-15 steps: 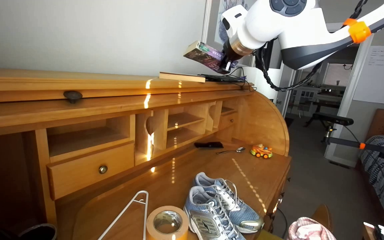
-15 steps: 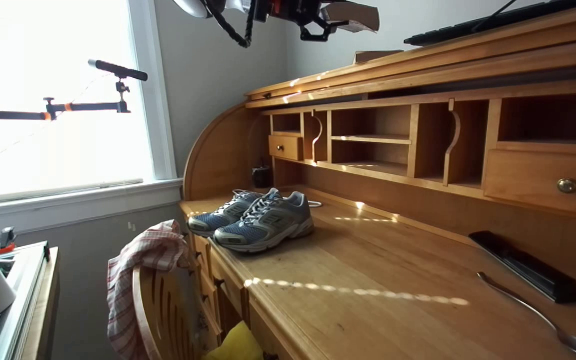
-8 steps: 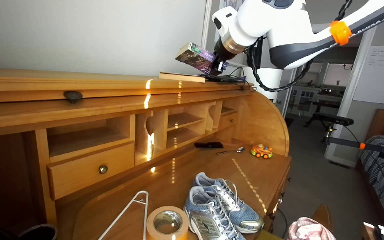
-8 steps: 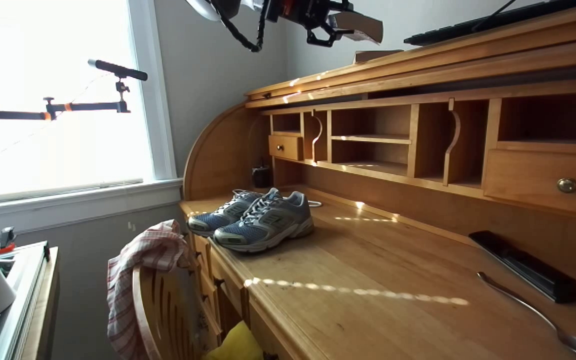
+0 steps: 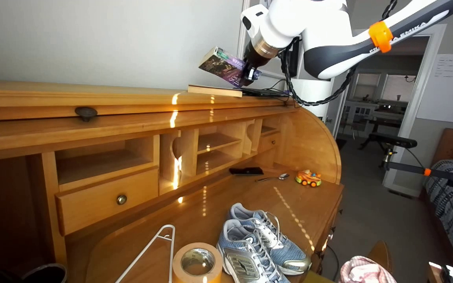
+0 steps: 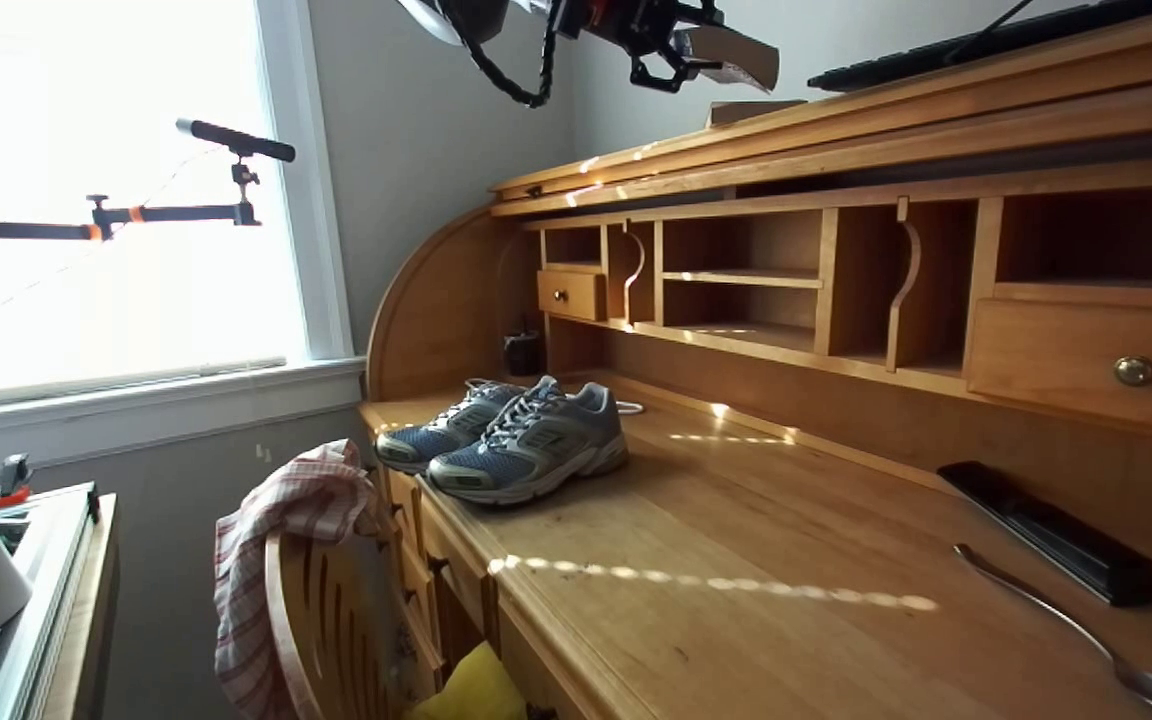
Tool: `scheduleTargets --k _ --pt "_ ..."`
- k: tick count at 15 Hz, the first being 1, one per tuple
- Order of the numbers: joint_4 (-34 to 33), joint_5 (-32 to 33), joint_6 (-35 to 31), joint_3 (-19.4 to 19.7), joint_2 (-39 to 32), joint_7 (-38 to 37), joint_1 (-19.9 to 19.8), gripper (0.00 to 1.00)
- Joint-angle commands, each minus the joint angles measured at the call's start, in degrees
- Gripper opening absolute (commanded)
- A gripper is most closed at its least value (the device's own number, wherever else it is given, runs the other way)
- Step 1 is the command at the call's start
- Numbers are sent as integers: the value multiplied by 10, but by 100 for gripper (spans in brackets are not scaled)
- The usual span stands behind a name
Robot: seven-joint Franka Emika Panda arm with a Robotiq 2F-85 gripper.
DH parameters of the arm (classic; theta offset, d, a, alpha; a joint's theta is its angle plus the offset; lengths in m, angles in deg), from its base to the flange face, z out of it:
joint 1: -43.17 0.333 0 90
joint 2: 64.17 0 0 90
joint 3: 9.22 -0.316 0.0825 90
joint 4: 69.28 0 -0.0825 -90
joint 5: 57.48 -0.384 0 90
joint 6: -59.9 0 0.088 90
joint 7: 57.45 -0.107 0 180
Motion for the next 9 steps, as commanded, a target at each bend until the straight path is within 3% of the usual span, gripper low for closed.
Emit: scheduleTargets --k 1,9 --pt "-40 -52 -8 -6 -34 53 -11 9" --pt "-92 -145 3 -16 -74 119 -9 9"
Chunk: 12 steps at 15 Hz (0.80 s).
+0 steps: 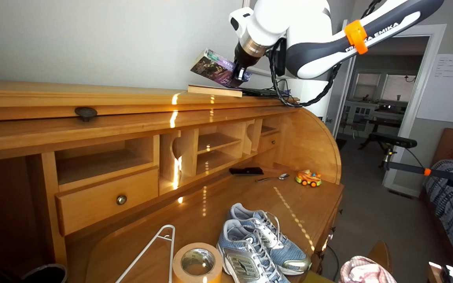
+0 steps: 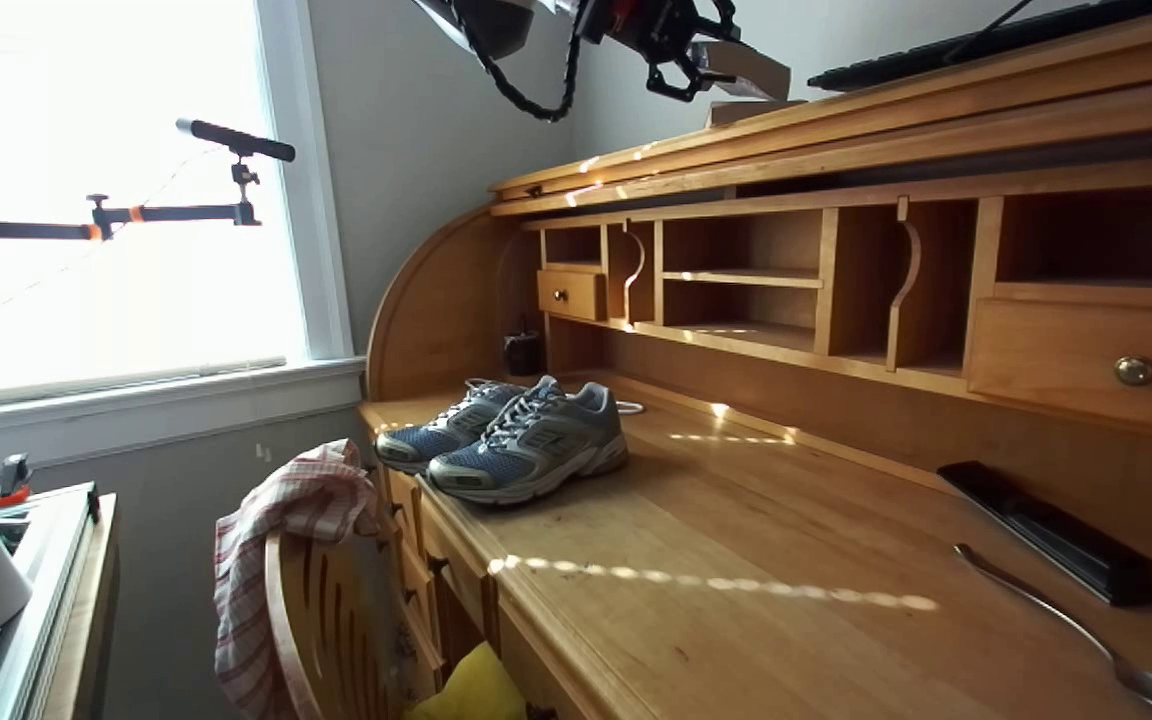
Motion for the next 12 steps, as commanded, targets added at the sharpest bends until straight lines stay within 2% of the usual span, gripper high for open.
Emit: scheduleTargets --k 1,12 --pt "-32 -50 4 -10 -21 39 -4 9" --pt "-80 -176 24 -12 -49 118 -2 9"
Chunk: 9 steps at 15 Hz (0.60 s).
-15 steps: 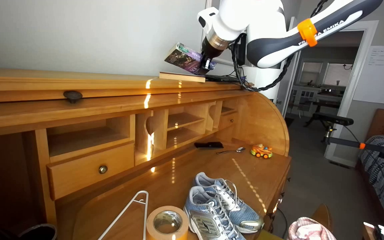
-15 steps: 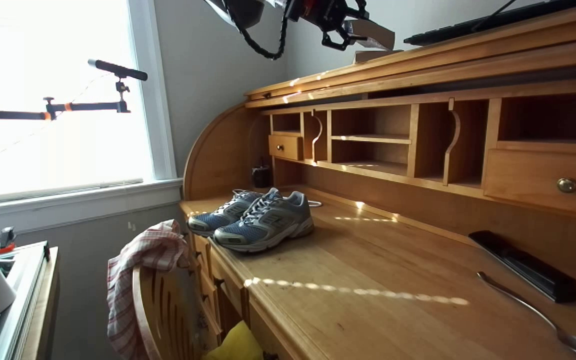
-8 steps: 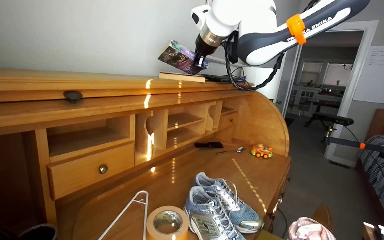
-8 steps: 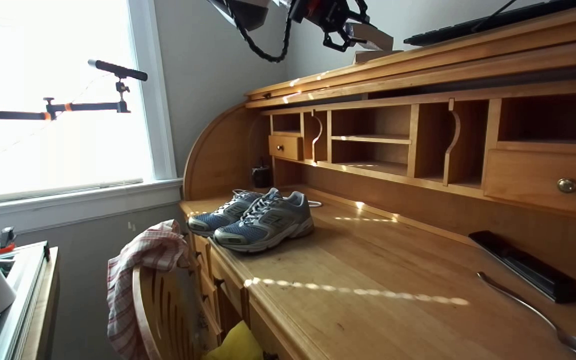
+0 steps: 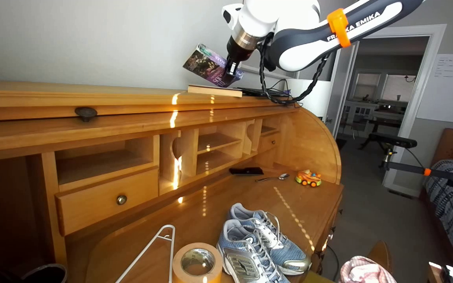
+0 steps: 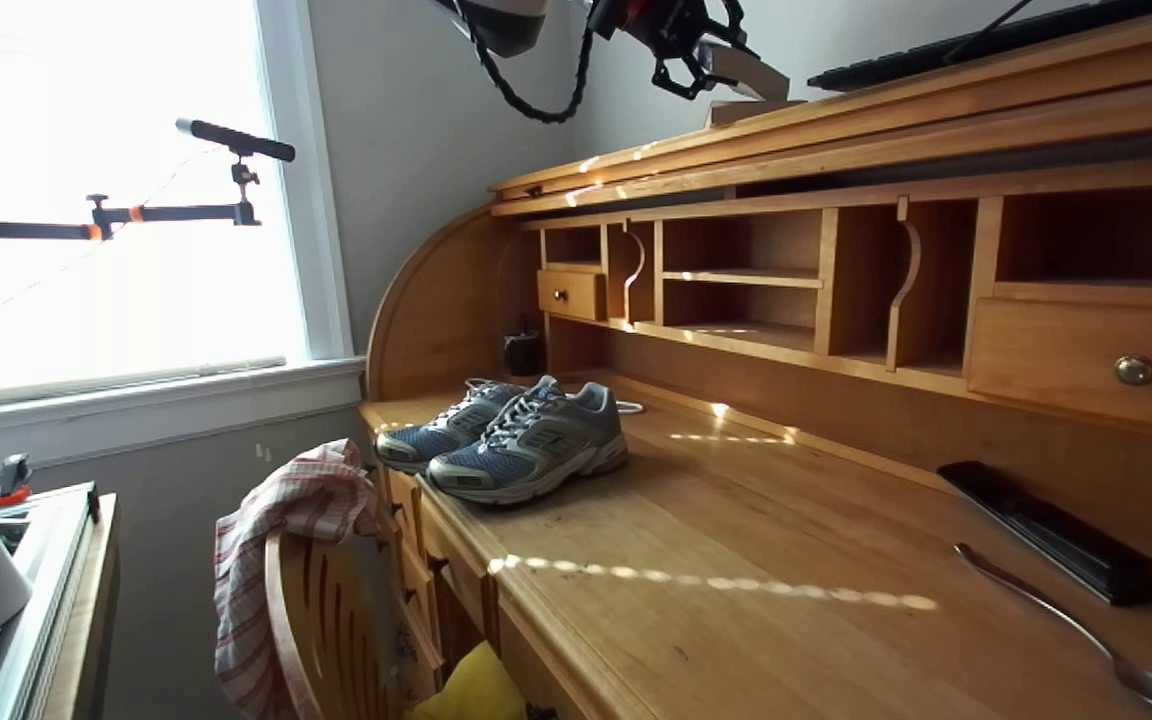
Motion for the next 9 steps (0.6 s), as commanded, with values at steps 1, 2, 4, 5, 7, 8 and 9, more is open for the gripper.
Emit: scheduleTargets --k 1,2,4,5,7,8,9 --pt "-23 -38 17 -4 -12 31 -2 9" --pt "-24 -42 17 -4 -13 35 -2 9" --pt "-25 -49 18 -4 -15 41 -1 9" --pt "-25 -53 18 -4 -15 45 -1 9" --pt "-26 -55 19 -3 -15 46 -1 30" --pt "-26 -56 20 -3 -16 47 0 46" --pt "-27 -57 20 -2 -16 48 0 59"
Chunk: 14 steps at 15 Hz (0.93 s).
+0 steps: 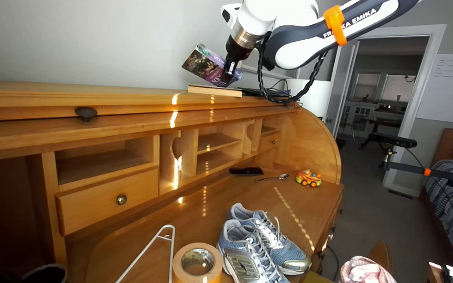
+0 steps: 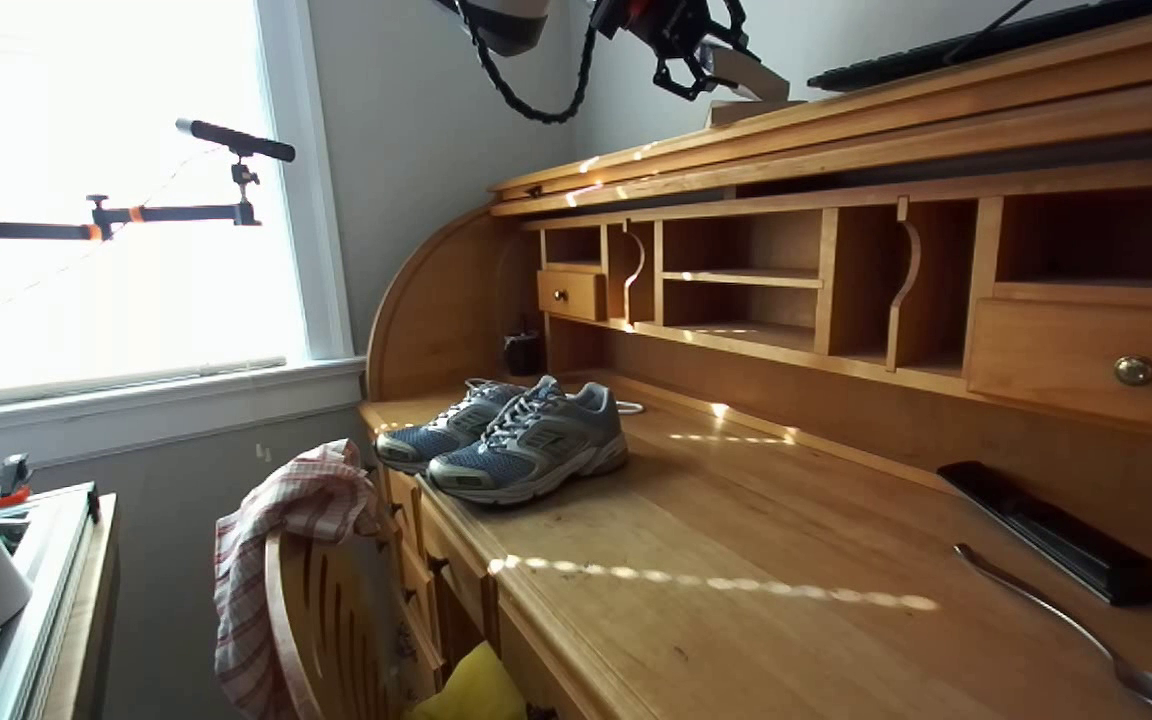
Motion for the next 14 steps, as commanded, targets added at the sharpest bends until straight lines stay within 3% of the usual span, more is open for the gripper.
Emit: scheduleTargets --k 1,3,4,5,9,10,14 --pt "-18 -21 19 -2 -9 19 0 65" --pt "-20 -21 17 -2 -9 17 0 81" --pt "-21 -20 16 -1 -9 15 0 82" --pt "-20 -20 14 -1 -9 15 0 71" --pt "-16 -20 12 -2 -5 16 1 91" --pt "-14 -22 12 -3 -3 18 1 99" --pt "-1 -28 13 -7 9 19 3 100"
